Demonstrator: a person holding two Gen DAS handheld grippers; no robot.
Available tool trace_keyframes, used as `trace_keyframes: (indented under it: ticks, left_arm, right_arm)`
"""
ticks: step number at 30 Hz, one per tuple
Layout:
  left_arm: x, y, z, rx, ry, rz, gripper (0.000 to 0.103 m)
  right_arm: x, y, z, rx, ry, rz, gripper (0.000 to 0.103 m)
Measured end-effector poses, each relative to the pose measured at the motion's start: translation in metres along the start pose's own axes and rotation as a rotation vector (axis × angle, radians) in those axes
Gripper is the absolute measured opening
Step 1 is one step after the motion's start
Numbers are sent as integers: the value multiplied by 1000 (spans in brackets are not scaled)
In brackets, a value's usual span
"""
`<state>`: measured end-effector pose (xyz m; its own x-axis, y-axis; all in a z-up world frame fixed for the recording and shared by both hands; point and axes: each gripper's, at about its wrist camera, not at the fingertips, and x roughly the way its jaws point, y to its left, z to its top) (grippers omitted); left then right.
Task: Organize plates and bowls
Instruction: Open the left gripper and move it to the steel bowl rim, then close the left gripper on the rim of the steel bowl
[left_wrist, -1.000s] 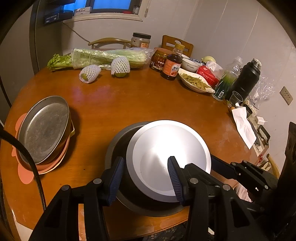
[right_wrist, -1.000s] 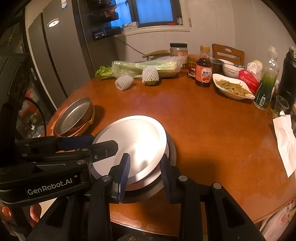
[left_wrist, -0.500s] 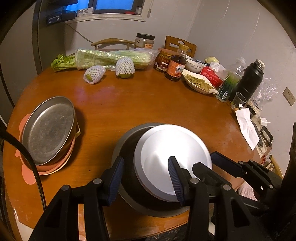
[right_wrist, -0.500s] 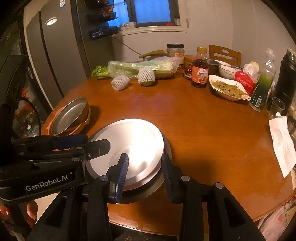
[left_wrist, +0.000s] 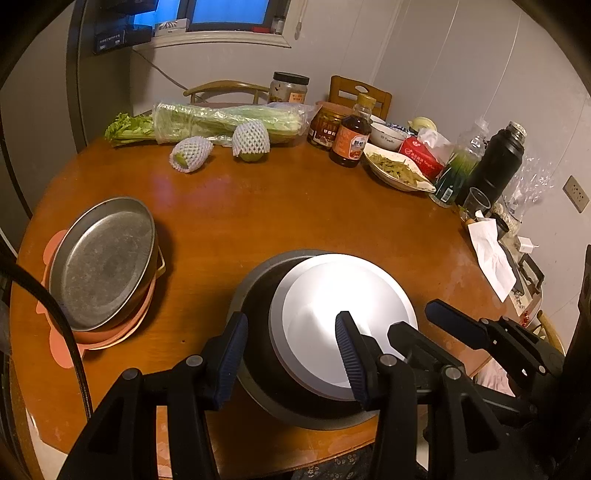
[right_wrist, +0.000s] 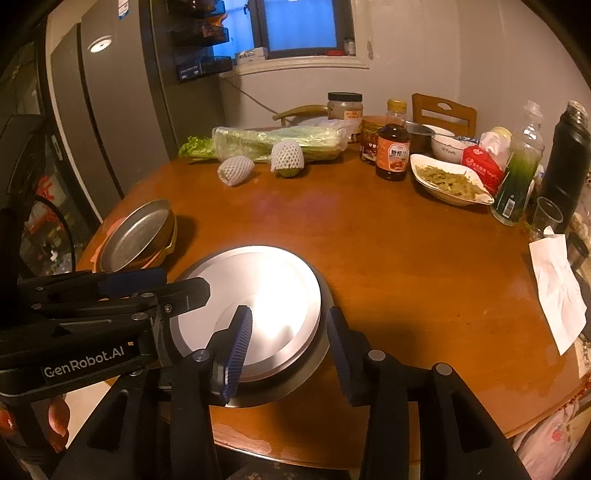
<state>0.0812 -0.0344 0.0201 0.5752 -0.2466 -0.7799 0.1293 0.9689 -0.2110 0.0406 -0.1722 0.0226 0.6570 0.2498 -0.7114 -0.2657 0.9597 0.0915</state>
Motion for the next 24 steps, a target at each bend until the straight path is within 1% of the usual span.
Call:
trace_keyframes:
  ticks: [4, 9, 15, 19, 24]
  left_arm:
    - [-5, 0, 0, 2, -12, 3, 49]
    - [-10, 1, 0, 0, -22, 8, 50]
    - [-16, 3, -1, -4, -35, 25, 52]
    - [-20, 6, -1, 3, -39, 51, 54]
    - [-24, 11, -1, -9, -51, 55, 55]
  right_arm:
    - [-3, 0, 1, 1, -12, 4, 44]
    - [-6, 1, 2, 0, -23, 5, 47]
    - [-9, 1, 3, 0, -37, 5, 48]
    - [-13, -4, 5, 16, -54, 2, 49]
    - [-19, -13, 9, 40, -77, -14, 49]
